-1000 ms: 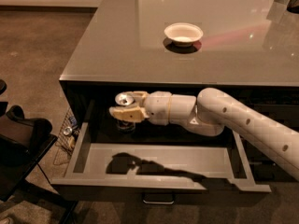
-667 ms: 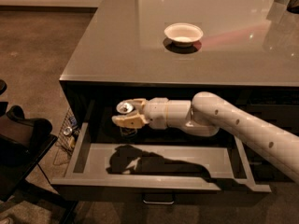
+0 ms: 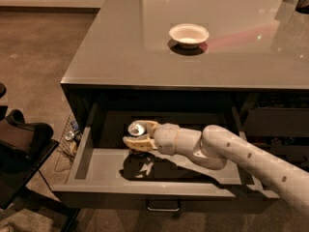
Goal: Place pepsi can into top drawer
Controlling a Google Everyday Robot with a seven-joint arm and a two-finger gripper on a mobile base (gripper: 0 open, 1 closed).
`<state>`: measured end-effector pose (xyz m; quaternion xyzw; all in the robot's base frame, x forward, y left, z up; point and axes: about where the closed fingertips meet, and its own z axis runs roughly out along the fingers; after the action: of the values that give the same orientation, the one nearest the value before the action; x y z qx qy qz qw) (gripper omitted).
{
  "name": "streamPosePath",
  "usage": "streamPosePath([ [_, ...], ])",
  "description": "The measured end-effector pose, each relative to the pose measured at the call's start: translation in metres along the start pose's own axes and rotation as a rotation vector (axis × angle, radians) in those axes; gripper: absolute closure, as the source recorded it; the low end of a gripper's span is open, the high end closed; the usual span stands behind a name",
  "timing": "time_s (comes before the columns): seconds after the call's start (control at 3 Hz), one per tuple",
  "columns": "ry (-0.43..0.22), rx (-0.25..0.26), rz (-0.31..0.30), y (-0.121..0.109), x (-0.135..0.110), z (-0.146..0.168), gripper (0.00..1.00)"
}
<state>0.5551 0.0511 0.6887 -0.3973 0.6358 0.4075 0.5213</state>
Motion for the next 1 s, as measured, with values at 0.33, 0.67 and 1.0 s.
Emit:
streamPosePath([
  [0.33, 0.007, 0.000, -0.005, -0.0037, -0.0054, 0.0022, 0.51],
  [0.67, 0.006, -0.003, -0.006, -0.0023, -0.0056, 0.0036, 0.28],
  [1.0, 0.006, -0.008, -0.006, -0.0005, -0.0063, 0.0058, 0.00],
])
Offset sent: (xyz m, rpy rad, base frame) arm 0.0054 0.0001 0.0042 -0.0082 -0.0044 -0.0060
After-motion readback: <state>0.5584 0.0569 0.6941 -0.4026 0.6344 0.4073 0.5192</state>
